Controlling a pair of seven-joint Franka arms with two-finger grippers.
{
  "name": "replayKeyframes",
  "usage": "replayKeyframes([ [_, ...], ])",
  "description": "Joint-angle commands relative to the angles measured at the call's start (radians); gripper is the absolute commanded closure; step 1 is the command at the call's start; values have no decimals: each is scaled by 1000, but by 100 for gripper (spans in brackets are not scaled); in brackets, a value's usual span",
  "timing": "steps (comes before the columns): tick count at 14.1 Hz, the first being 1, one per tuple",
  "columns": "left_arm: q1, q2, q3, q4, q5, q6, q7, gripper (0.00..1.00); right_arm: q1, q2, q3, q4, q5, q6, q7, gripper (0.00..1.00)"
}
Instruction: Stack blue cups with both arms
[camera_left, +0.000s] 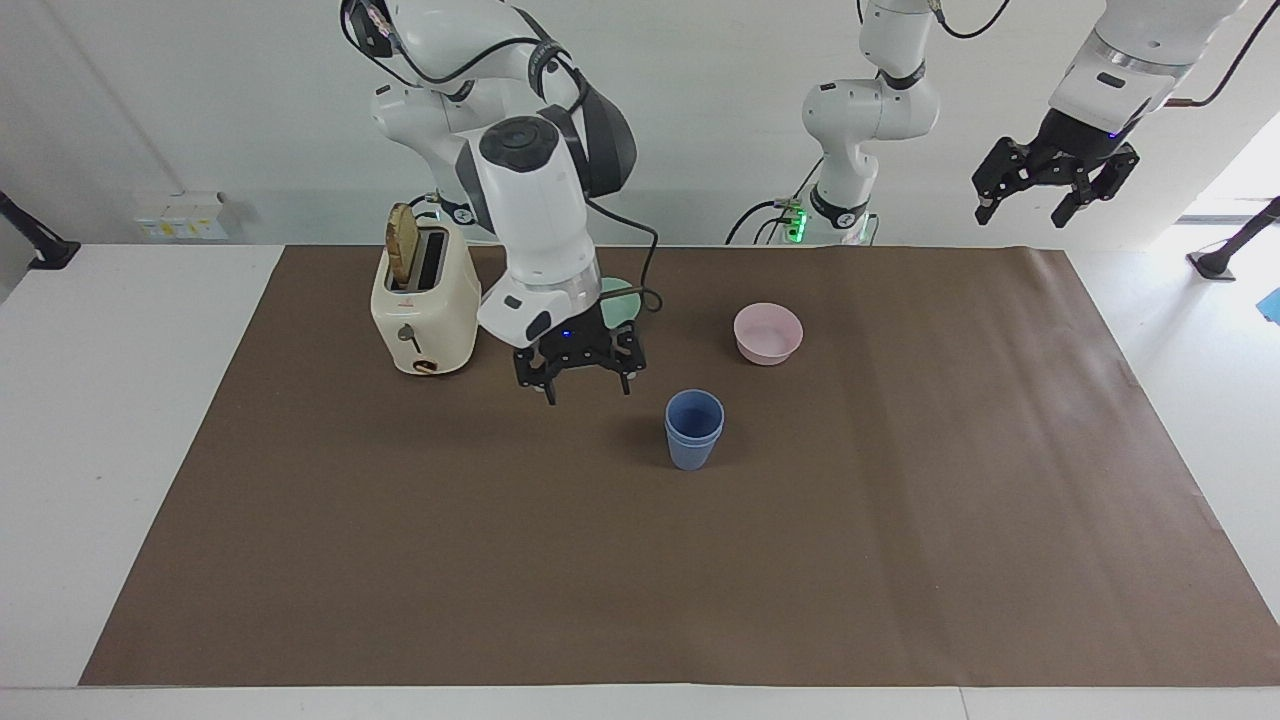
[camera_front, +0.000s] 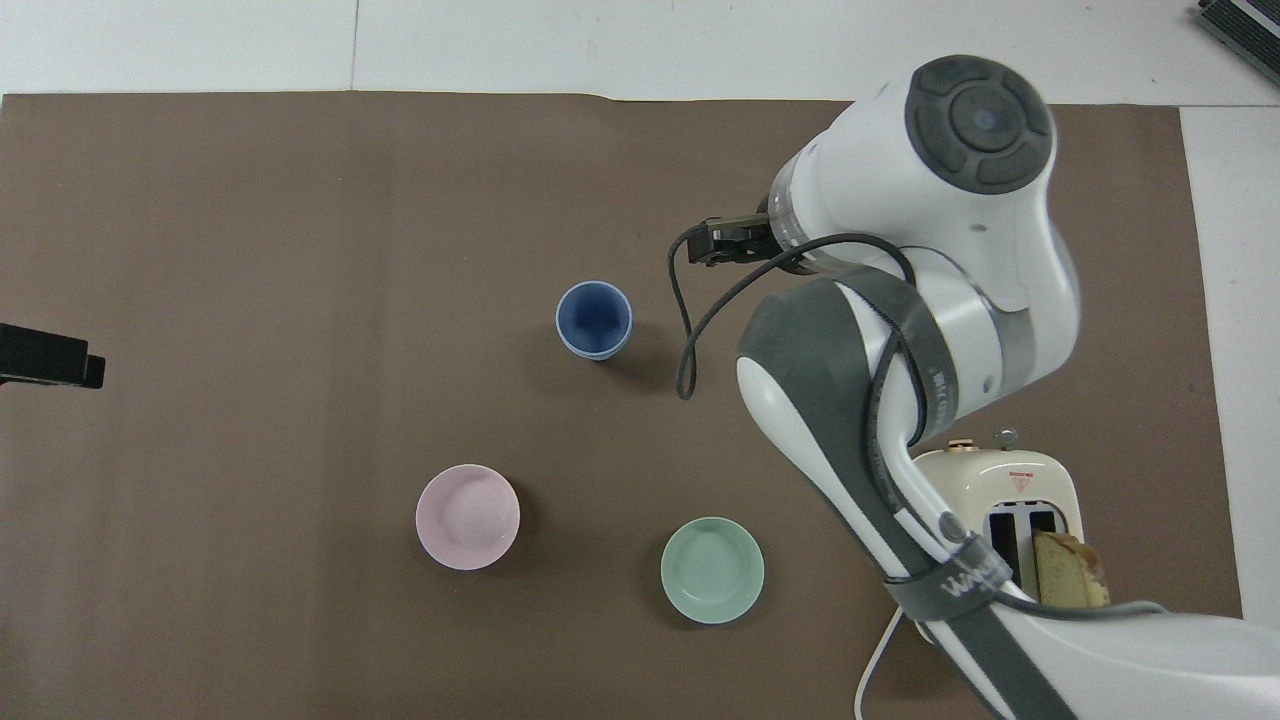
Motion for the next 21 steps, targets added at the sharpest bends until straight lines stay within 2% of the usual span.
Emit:
replayKeyframes([
  [1, 11, -23, -7, -24, 1, 1, 1, 0, -51, -49, 9, 35, -17, -108, -39, 0],
  [4, 9, -27, -7, -36, 1, -2, 1, 0, -115, -129, 11, 23, -17, -199, -107, 0],
  [10, 3, -35, -7, -47, -1, -2, 0, 0, -252, -224, 11, -11, -28, -348, -223, 0],
  [14, 3, -40, -7, -53, -1, -2, 0, 0, -312, -282, 11, -104, -30, -342, -295, 0],
  [21, 3, -41, -7, -56, 1, 0, 0, 0, -309, -294, 12, -120, -45, -346, -291, 0],
])
